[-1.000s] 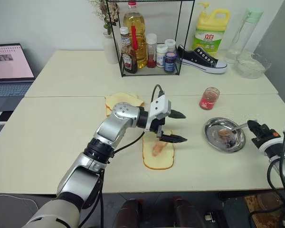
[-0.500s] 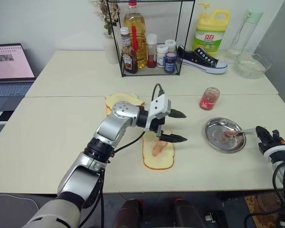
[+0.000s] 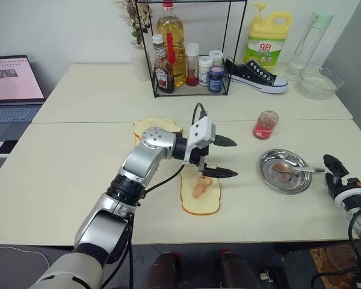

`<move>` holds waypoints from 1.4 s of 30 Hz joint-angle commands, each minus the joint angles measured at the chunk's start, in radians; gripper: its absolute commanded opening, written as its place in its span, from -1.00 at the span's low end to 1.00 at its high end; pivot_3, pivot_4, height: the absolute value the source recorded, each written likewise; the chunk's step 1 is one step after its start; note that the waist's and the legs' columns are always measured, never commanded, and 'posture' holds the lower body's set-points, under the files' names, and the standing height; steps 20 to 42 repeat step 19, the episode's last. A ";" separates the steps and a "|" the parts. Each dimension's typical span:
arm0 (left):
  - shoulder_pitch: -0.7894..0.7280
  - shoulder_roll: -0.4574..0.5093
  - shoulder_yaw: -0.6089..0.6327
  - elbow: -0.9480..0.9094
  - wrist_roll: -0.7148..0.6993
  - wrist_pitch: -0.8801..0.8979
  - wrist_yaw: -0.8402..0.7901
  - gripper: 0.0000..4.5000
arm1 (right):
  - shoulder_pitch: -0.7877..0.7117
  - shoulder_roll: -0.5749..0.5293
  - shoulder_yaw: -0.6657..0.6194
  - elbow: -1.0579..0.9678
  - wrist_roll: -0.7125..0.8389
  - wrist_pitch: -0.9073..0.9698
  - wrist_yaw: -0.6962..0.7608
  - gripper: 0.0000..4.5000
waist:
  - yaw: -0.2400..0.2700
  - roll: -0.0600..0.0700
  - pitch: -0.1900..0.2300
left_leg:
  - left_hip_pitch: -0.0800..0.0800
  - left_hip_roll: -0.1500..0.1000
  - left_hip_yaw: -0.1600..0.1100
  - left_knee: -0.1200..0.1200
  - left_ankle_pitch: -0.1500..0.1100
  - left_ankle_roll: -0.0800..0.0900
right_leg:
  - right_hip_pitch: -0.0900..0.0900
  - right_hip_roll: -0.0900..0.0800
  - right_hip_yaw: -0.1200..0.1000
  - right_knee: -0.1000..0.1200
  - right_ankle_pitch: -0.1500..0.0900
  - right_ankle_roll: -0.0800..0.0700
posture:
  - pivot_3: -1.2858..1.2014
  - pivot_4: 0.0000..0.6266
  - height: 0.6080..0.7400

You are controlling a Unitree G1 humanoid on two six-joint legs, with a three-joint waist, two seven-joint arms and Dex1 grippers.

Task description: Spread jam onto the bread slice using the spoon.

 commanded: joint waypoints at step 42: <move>0.080 0.667 0.311 0.090 -0.018 0.156 -0.157 1.00 | 0.218 -0.819 0.113 -0.423 -0.318 0.133 0.932 0.99 | -0.001 -0.004 0.004 | 0.000 0.003 -0.001 0.000 0.000 0.000 | 0.001 -0.001 -0.002 -0.004 0.000 0.000 | 0.03 -0.52 1.00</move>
